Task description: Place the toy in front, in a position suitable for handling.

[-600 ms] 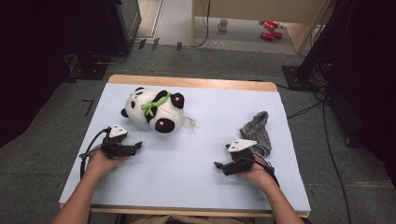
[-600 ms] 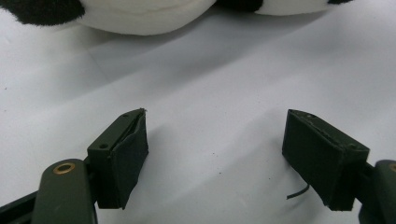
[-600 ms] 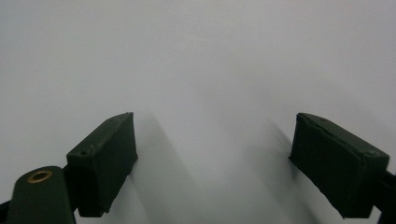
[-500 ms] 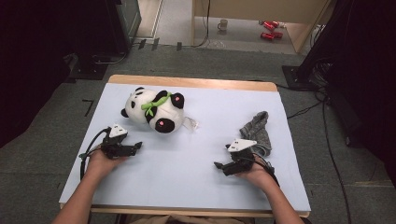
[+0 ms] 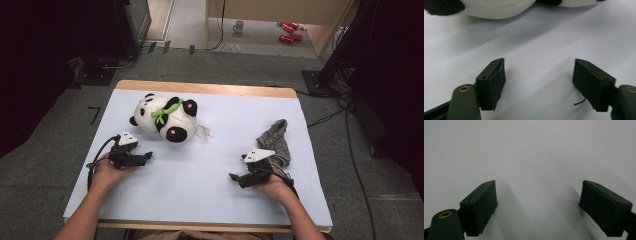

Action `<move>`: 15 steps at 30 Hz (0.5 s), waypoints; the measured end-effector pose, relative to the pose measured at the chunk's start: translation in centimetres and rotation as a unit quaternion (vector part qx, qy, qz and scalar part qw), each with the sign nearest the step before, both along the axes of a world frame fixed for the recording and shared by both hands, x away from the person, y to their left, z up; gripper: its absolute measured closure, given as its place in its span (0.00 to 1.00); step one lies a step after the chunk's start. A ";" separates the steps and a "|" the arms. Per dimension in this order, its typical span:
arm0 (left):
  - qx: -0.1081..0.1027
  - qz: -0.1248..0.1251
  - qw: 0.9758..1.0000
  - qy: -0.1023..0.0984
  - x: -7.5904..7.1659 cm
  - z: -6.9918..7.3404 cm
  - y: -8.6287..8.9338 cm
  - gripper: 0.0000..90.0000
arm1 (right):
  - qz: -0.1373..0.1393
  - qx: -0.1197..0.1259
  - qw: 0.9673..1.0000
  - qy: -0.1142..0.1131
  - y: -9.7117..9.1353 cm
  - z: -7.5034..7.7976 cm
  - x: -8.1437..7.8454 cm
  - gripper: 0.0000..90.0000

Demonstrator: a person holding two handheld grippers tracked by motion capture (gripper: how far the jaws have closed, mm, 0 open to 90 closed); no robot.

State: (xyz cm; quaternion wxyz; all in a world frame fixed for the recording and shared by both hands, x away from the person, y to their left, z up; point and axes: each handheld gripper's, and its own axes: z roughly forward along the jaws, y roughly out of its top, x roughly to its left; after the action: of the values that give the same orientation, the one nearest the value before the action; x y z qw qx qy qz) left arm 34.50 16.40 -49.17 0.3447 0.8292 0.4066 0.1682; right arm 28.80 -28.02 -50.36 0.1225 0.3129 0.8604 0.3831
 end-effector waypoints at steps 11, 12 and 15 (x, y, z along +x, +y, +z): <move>-0.033 0.005 0.999 0.025 0.6 1.3 0.5 0.35 | 0.000 -0.001 1.000 0.000 0.0 0.0 0.0 0.15; -0.033 0.005 0.999 0.025 0.6 1.3 0.5 0.35 | 0.000 -0.001 1.000 0.000 0.0 0.0 0.0 0.15; -0.040 -0.007 0.999 0.032 0.8 1.8 0.4 0.33 | 0.000 -0.001 1.000 0.000 0.0 0.0 0.0 0.15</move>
State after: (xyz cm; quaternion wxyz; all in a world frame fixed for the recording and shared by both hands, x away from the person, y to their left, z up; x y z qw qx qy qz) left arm 35.35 16.75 -47.40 0.3654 0.8224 0.4183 0.1232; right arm 28.78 -28.01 -50.36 0.1227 0.3127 0.8607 0.3827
